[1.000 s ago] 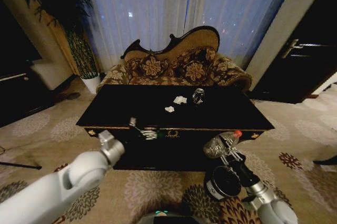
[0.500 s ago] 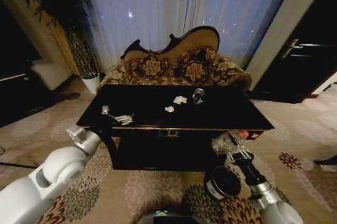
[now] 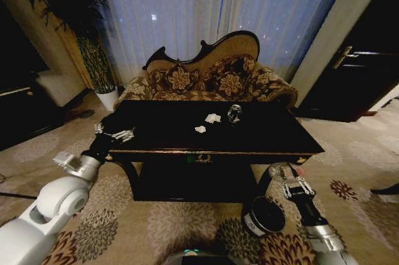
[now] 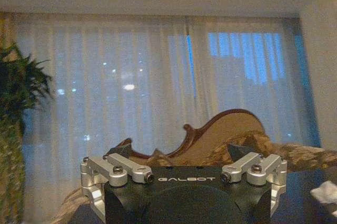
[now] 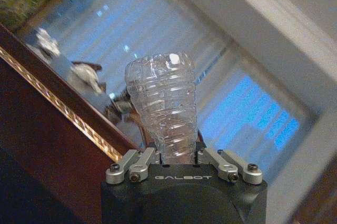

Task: Move to the front of the table and place the trash on the table into the trash bin.

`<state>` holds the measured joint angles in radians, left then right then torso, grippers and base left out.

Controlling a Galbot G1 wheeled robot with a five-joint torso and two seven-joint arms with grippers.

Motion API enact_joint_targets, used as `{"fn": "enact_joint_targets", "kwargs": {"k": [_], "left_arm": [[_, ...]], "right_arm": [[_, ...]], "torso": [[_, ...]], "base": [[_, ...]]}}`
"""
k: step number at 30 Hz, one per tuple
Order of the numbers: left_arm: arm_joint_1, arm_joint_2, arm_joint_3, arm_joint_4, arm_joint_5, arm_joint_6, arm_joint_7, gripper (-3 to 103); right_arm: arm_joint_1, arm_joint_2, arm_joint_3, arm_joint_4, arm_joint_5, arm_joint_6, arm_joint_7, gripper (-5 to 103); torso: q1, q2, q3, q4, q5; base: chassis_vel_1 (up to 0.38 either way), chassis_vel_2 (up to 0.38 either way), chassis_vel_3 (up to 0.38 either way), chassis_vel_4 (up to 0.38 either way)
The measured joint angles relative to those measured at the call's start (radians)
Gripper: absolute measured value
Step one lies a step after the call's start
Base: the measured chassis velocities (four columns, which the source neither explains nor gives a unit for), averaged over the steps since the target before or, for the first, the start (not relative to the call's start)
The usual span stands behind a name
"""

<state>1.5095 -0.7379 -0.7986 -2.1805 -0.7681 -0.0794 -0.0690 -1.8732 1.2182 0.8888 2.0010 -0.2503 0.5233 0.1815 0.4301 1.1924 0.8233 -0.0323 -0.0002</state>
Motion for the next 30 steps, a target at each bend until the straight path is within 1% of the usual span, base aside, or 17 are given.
{"fn": "enact_joint_targets", "kwargs": {"k": [1,2,4,6,7,9,10,12,13,15,18,25,26,28,30], "left_arm": [[0.000,0.000,0.000,0.000,0.000,0.000,0.000,100],[0.008,-0.008,-0.008,0.006,-0.001,-0.004,0.006,100],[0.039,-0.036,-0.043,0.032,0.011,-0.030,0.026,100],[0.054,-0.052,-0.062,0.044,0.014,-0.044,0.034,100],[0.054,-0.052,-0.062,0.044,0.014,-0.044,0.034,100],[0.068,-0.070,-0.079,0.051,0.014,-0.057,0.045,100],[0.071,-0.078,-0.081,0.051,0.015,-0.061,0.050,100],[0.072,-0.083,-0.081,0.049,0.016,-0.063,0.053,100],[0.077,-0.095,-0.079,0.042,0.019,-0.069,0.058,100],[0.080,-0.102,-0.077,0.040,0.022,-0.077,0.063,100],[0.093,-0.119,-0.076,0.040,0.030,-0.101,0.085,100],[0.084,-0.142,-0.054,0.061,0.050,-0.119,0.098,100],[0.080,-0.147,-0.044,0.064,0.053,-0.121,0.098,100],[0.078,-0.147,-0.041,0.065,0.053,-0.122,0.098,100],[0.067,-0.139,-0.032,0.067,0.052,-0.122,0.098,100]], "right_arm": [[0.000,0.000,0.000,0.000,0.000,0.000,0.000,26],[0.000,-0.001,-0.001,-0.004,0.023,-0.014,-0.001,26],[0.003,-0.009,-0.008,-0.022,0.092,-0.051,-0.009,26],[0.010,-0.010,-0.014,-0.041,0.125,-0.068,-0.015,26],[0.010,-0.010,-0.014,-0.041,0.125,-0.068,-0.015,26],[0.022,-0.006,-0.026,-0.067,0.176,-0.099,-0.022,26],[0.032,0.000,-0.036,-0.084,0.204,-0.117,-0.024,26],[0.039,0.003,-0.043,-0.096,0.219,-0.126,-0.025,26],[0.055,0.006,-0.057,-0.118,0.247,-0.143,-0.026,26],[0.064,0.006,-0.067,-0.129,0.264,-0.154,-0.026,26],[0.114,-0.003,-0.106,-0.182,0.324,-0.198,-0.035,26],[0.191,-0.013,-0.162,-0.272,0.356,-0.225,-0.044,26],[0.229,-0.013,-0.179,-0.321,0.361,-0.228,-0.048,26],[0.239,-0.013,-0.183,-0.337,0.361,-0.227,-0.050,26],[0.296,-0.011,-0.204,-0.437,0.368,-0.205,-0.062,26]], "torso": [[0.000,0.000,0.000,0.0000,0.0000],[0.000,0.000,0.000,-0.0001,0.0000],[0.000,0.000,0.000,0.0000,0.0001],[0.000,0.000,0.000,0.0003,0.0001],[0.000,0.000,0.000,0.0003,0.0001],[0.000,0.000,0.000,0.0003,0.0001],[0.000,0.000,0.000,0.0000,0.0002],[0.000,0.000,0.000,0.0000,0.0001],[0.000,0.000,0.000,-0.0002,0.0003],[0.000,0.000,0.000,-0.0002,0.0002],[0.000,0.000,0.000,0.0002,0.0002],[0.000,0.000,0.000,0.0001,0.0001],[0.000,0.000,0.000,0.0001,0.0001],[0.000,0.000,0.000,0.0001,0.0000],[0.000,0.000,0.000,0.0000,0.0003]], "base": [[0.000,0.000,0.000,0.000],[0.000,0.000,0.000,0.000],[0.000,0.000,0.000,0.000],[0.000,0.000,0.000,0.000],[0.000,0.000,0.000,0.000],[0.000,0.000,0.000,0.000],[0.000,0.000,0.000,0.000],[0.000,0.000,0.000,0.000],[0.000,0.000,0.000,0.000],[0.000,0.000,0.000,0.000],[0.000,0.000,0.000,0.000],[0.000,0.000,0.000,0.000],[0.000,0.000,0.000,0.000],[0.000,0.000,0.000,0.000],[0.000,0.000,0.000,0.000]]}}
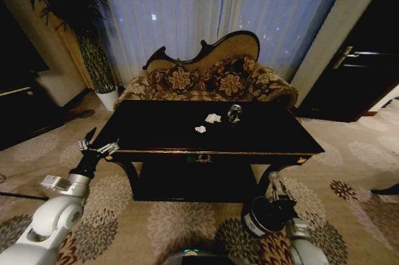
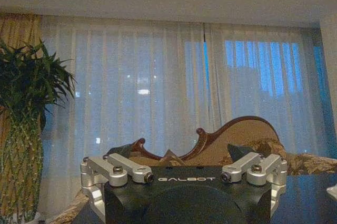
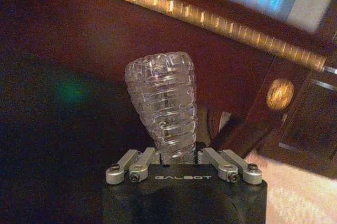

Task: Move to the front of the table and place the trash on the table into the trash bin.

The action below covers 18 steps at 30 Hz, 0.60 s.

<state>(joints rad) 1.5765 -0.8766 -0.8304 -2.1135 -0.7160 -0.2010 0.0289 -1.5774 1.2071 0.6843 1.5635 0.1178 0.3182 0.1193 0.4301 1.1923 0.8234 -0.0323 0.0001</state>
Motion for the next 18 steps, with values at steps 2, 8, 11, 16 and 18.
{"fn": "enact_joint_targets", "kwargs": {"k": [2,8,11,16,18], "left_arm": [[-0.006,0.007,0.002,0.003,0.000,0.000,0.000,100],[-0.027,0.038,0.008,0.011,-0.013,0.005,-0.003,100],[-0.030,0.045,0.013,0.017,-0.018,0.007,-0.005,100],[-0.039,0.040,0.030,0.022,-0.018,0.010,-0.011,100],[-0.044,0.041,0.038,0.024,-0.018,0.011,-0.011,100]], "right_arm": [[0.022,0.001,-0.005,-0.033,0.007,0.005,-0.004,26],[0.102,0.005,-0.018,-0.157,0.048,0.012,-0.019,26],[0.137,0.006,-0.028,-0.224,0.054,0.021,-0.028,26],[0.206,0.013,-0.039,-0.368,0.053,0.046,-0.043,26],[0.232,0.012,-0.044,-0.418,0.058,0.054,-0.050,26]], "torso": [[0.000,0.000,0.000,-0.0001,0.0002],[0.000,0.000,0.000,0.0000,-0.0003],[0.000,0.000,0.000,-0.0001,-0.0002],[0.000,0.000,0.000,-0.0001,-0.0001],[0.000,0.000,0.000,0.0000,-0.0001]], "base": [[0.000,0.000,0.000,0.000],[0.000,0.000,0.000,0.000],[0.000,0.000,0.000,0.000],[0.000,0.000,0.000,0.000],[0.000,0.000,0.000,0.000]]}}
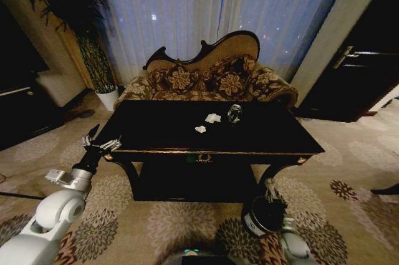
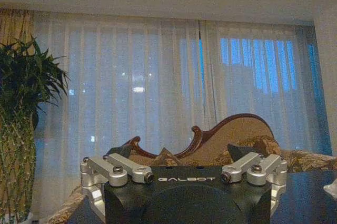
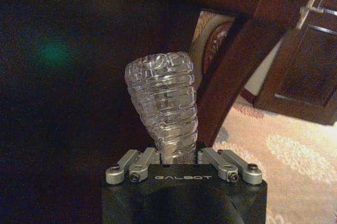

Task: Move to the front of the table and place the trash on the table into the trash bin.

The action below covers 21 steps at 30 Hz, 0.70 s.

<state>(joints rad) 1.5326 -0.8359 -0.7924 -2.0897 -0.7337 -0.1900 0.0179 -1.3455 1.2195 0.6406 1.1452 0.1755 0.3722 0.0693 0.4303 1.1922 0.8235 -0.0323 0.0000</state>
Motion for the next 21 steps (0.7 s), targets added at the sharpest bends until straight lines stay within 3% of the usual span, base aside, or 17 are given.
{"fn": "enact_joint_targets", "kwargs": {"k": [16,21], "left_arm": [[-0.007,0.006,0.008,0.000,0.000,0.009,-0.009,100],[-0.007,0.002,0.017,-0.001,0.005,0.012,-0.013,100]], "right_arm": [[0.157,-0.005,-0.016,-0.237,0.043,0.071,-0.044,23],[0.163,-0.008,-0.004,-0.257,0.059,0.074,-0.050,42]], "torso": [[0.000,0.000,0.000,0.0001,0.0000],[0.000,0.000,0.000,0.0000,0.0000]], "base": [[0.000,0.000,0.000,0.000],[0.000,0.000,0.000,0.000]]}}
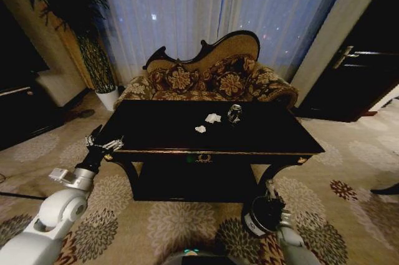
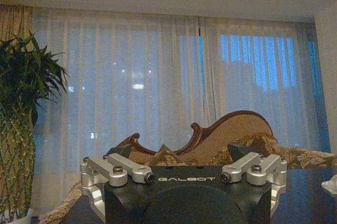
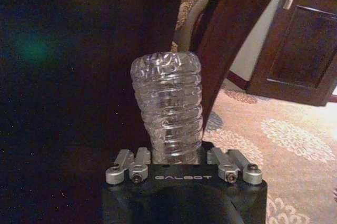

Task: Move to the front of the table and place the trash on the table into the trash bin.

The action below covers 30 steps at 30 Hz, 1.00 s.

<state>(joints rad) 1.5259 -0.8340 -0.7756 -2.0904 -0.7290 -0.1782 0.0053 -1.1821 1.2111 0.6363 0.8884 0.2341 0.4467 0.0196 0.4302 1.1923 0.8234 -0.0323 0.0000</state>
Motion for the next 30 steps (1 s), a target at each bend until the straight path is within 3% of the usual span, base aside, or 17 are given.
{"fn": "enact_joint_targets", "kwargs": {"k": [1,3,9,11,15,22,30], "left_arm": [[0.000,0.000,0.001,0.000,0.001,0.000,-0.001,100],[-0.001,0.000,0.002,0.000,0.002,0.000,-0.002,100],[-0.002,0.000,0.002,0.000,0.002,0.001,-0.005,100],[-0.001,0.000,0.002,0.000,0.002,0.001,-0.005,100],[0.004,-0.003,-0.001,-0.005,0.001,0.001,-0.007,100],[0.010,-0.004,-0.010,-0.014,0.000,0.001,-0.010,100],[0.002,-0.002,-0.021,-0.012,-0.013,-0.001,-0.006,100]], "right_arm": [[-0.002,0.000,0.004,0.000,0.001,0.000,0.000,48],[-0.006,-0.002,0.007,0.000,0.001,0.001,0.000,48],[-0.037,-0.002,0.018,0.014,0.002,0.003,0.001,76],[-0.041,-0.001,0.019,0.016,0.002,0.003,0.001,76],[-0.064,0.007,0.027,0.037,-0.004,0.003,0.001,96],[-0.145,0.013,0.063,0.127,0.006,-0.009,0.003,100],[-0.319,0.035,0.152,0.338,0.111,0.000,0.020,100]], "torso": [[0.000,0.000,0.000,0.0000,0.0000],[0.000,0.000,0.000,0.0001,0.0001],[0.000,0.000,0.000,0.0000,0.0000],[0.000,0.000,0.000,0.0000,0.0000],[0.000,0.000,0.000,0.0000,0.0000],[0.000,0.000,0.000,0.0000,0.0000],[0.000,0.000,0.000,-0.0002,-0.0002]], "base": [[0.000,0.000,0.000,0.000],[0.000,0.000,0.000,0.000],[0.000,0.000,0.000,0.000],[0.000,0.000,0.000,0.000],[0.000,0.000,0.000,0.000],[0.000,0.000,0.000,0.000],[0.000,0.000,0.000,0.000]]}}
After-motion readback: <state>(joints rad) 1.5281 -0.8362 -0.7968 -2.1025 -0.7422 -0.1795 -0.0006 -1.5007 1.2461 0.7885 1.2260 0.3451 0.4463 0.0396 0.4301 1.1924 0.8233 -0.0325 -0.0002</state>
